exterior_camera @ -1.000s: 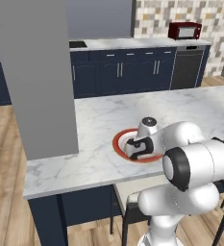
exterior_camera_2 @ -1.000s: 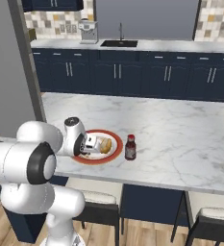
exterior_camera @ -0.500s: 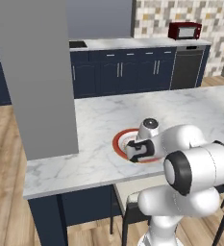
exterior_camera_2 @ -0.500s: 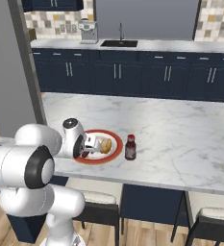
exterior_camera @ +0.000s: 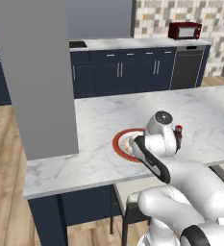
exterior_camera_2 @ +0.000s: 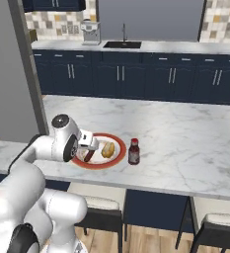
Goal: Move the hot dog bun to the plate on the dining table and place the condiment next to that plate. Then navigate to the fridge and take the sausage and place it on the plate as well.
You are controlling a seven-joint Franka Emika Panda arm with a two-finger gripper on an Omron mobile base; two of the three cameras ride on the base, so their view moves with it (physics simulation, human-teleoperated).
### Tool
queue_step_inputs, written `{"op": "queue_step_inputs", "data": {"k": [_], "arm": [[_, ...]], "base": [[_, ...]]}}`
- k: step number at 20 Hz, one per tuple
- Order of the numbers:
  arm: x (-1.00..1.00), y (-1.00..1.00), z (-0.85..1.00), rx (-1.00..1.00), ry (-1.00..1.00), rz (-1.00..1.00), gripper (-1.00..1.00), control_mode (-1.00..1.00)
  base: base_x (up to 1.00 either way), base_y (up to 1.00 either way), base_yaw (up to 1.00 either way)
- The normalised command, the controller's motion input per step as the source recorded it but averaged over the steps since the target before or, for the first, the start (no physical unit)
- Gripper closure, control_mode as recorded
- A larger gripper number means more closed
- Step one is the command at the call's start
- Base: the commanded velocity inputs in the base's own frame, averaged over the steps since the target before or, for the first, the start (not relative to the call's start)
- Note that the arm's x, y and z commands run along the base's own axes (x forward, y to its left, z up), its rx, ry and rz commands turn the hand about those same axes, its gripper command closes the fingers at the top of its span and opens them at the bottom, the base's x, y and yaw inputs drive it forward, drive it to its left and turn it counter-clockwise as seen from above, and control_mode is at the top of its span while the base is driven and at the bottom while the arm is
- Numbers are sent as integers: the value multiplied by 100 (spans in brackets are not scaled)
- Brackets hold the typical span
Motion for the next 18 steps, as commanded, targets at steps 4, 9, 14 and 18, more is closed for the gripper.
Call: {"op": "queue_step_inputs", "data": {"k": [4,9,14,18], "arm": [[-89,0,100,0,9,0,-100,-100],[-96,0,81,0,28,0,-100,-100],[-96,1,46,0,32,0,-100,-100],[-72,21,31,0,30,0,-100,-100]], "base": [[0,0,0],[0,0,0],[0,0,0],[0,0,0]]}}
